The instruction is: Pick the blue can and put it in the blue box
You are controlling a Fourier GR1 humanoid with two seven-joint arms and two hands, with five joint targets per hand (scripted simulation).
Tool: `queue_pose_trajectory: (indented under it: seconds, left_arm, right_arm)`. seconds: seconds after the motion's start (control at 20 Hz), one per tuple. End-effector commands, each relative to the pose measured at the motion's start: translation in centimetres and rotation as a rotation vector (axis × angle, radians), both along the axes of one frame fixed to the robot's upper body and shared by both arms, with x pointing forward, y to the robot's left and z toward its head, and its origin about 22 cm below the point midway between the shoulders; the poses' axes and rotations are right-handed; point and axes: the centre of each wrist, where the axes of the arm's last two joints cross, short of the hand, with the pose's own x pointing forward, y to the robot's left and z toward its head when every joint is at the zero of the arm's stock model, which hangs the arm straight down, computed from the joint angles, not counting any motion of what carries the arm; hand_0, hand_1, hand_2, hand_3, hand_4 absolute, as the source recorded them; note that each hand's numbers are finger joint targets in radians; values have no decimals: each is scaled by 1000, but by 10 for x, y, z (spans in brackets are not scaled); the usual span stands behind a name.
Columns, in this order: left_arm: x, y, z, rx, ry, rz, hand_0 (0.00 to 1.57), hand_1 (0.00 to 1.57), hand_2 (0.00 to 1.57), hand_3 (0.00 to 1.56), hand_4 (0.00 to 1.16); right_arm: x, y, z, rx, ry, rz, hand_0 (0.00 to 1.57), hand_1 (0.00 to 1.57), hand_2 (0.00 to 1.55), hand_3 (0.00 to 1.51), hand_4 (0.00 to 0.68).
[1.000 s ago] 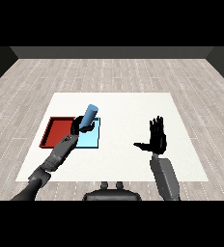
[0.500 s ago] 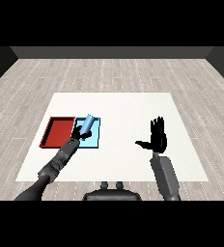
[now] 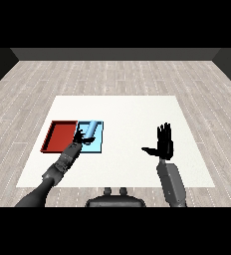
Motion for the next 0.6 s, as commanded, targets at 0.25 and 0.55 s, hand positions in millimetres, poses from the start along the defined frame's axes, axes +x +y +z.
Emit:
queue_pose_trajectory:
  seconds: [0.25,0.55]
  left_arm:
    - [-2,6,-2,85,-10,10,0,0,0,0,0]
    - [17,7,25,-63,-377,-45,0,0,0,0,0]
  right_arm:
    - [-2,15,15,9,-27,19,0,0,0,0,0]
    - [11,-4,18,-56,-23,60,0,0,0,0,0]
